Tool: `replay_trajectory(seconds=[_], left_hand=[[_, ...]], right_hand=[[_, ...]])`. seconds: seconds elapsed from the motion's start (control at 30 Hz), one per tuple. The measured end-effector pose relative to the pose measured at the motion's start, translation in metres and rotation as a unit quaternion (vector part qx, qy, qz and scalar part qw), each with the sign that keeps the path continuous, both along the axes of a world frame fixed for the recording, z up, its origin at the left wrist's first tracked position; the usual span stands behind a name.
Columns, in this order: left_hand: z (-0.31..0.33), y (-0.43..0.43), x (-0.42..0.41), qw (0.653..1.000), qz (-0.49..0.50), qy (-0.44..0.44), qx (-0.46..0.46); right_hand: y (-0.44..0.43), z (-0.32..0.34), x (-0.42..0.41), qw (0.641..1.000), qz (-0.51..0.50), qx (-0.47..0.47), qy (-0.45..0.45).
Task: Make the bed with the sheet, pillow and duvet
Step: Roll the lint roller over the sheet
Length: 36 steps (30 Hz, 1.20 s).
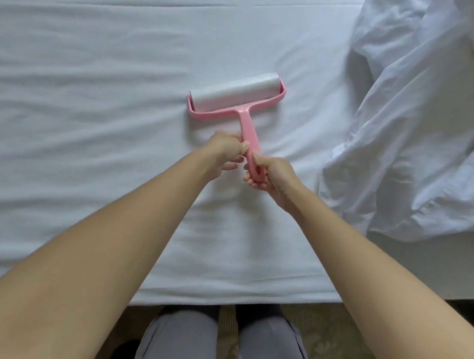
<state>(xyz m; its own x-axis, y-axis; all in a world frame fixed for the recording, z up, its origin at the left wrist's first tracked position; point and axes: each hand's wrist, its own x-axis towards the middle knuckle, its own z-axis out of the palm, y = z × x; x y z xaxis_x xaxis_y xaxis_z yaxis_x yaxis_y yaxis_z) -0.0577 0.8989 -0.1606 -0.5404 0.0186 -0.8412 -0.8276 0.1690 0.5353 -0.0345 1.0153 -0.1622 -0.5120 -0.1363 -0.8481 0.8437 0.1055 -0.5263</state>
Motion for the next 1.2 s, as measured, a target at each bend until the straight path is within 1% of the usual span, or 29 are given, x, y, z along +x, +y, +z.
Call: replay_trajectory(seconds=[0.1,0.23,0.43,0.6,0.67,0.8,0.97,1.13,1.2], left_hand=[[-0.006,0.008,0.027,0.999,-0.039,-0.005,0.031],[-0.005,0.019,0.067,0.996,-0.046,-0.024,0.071],[-0.001,0.045,0.136,0.994,-0.066,-0.044,0.079],[0.005,0.080,0.203,0.993,-0.058,-0.065,0.074],[0.011,0.093,0.229,0.993,-0.048,-0.068,0.083],[0.024,0.109,0.266,0.994,-0.026,-0.040,0.095],[0.041,0.108,0.267,0.996,0.012,0.000,0.093],[0.050,0.096,0.220,0.995,0.015,0.084,0.059],[0.055,0.090,0.197,0.993,0.033,0.105,0.049]], right_hand=[[0.016,-0.007,0.030,1.000,-0.028,-0.006,-0.012],[0.031,-0.009,0.072,1.000,-0.027,-0.001,-0.013],[0.061,-0.005,0.140,1.000,-0.008,0.003,-0.023],[0.095,0.003,0.205,0.998,-0.010,-0.013,-0.057],[0.106,0.011,0.230,0.999,0.002,-0.001,-0.049],[0.116,0.030,0.268,0.998,0.020,0.053,-0.005],[0.115,0.057,0.266,0.998,0.023,0.033,0.044],[0.102,0.065,0.218,0.992,0.057,0.025,0.110],[0.091,0.063,0.193,0.988,0.061,0.028,0.138]])
